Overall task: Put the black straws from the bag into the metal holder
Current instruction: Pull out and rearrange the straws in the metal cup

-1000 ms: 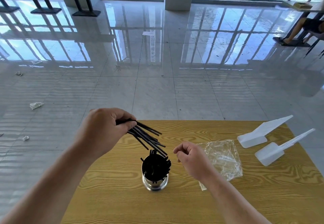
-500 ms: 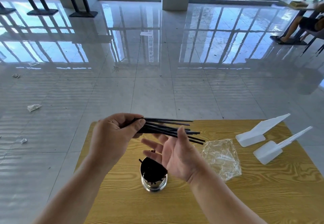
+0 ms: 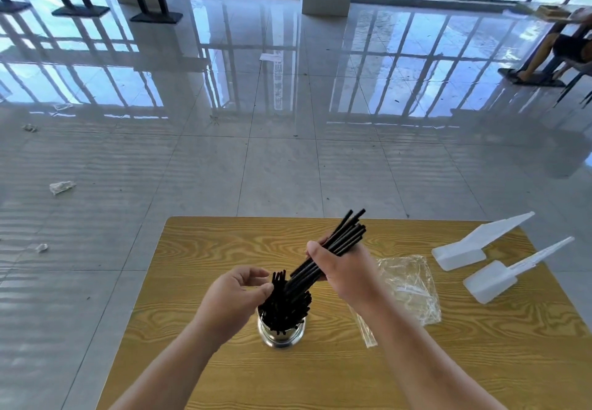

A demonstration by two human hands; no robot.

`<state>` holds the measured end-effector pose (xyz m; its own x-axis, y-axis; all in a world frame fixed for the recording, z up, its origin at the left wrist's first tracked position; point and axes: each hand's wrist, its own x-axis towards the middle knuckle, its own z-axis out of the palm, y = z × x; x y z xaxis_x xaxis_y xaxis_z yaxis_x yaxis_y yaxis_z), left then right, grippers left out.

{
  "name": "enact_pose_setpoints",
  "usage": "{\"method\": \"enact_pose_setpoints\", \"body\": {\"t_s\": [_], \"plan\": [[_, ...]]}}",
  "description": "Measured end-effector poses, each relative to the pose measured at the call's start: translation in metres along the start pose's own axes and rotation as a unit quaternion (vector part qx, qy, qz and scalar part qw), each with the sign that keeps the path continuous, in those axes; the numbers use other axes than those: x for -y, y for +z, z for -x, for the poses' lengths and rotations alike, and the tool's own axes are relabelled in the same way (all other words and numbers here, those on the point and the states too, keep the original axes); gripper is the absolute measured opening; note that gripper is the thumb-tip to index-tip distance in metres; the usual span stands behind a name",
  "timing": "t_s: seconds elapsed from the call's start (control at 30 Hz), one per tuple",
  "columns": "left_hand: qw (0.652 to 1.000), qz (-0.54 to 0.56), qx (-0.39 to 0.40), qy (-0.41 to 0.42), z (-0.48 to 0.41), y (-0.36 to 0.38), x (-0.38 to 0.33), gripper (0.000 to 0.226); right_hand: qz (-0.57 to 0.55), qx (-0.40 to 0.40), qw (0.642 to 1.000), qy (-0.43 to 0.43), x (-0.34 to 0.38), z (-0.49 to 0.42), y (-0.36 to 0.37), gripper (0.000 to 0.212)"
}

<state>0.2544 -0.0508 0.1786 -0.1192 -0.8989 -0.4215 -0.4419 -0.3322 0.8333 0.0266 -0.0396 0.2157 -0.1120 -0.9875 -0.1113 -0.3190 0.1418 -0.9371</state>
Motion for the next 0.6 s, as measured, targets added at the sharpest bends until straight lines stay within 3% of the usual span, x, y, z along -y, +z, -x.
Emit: {"method": "enact_pose_setpoints", "body": {"t_s": [0.07, 0.13, 0.27, 0.37, 0.47, 0.6], "plan": [[0.989, -0.144, -0.025, 0.021, -0.002, -0.002, 0.009, 0.028, 0.03, 0.016, 0.999, -0.003, -0.002, 0.004, 0.006, 0.029], [0.98, -0.196, -0.014, 0.021, -0.003, -0.003, 0.015, 0.046, 0.027, 0.036, 0.999, -0.01, -0.005, 0.006, 0.014, 0.037], [0.984, -0.178, 0.026, 0.007, -0.005, -0.001, 0.02, 0.074, 0.043, 0.031, 0.998, -0.035, -0.011, 0.009, 0.032, 0.029], [0.981, -0.183, 0.06, -0.002, -0.007, 0.004, 0.018, 0.076, 0.088, 0.05, 0.994, -0.034, -0.02, 0.01, 0.043, 0.016], [0.981, -0.167, 0.099, -0.006, -0.007, 0.007, 0.016, 0.069, 0.138, 0.081, 0.987, -0.019, -0.026, 0.01, 0.047, 0.016], [0.976, -0.179, 0.124, 0.0, -0.006, 0.011, 0.017, 0.082, 0.175, 0.058, 0.983, -0.015, -0.032, 0.008, 0.044, 0.015]]}}
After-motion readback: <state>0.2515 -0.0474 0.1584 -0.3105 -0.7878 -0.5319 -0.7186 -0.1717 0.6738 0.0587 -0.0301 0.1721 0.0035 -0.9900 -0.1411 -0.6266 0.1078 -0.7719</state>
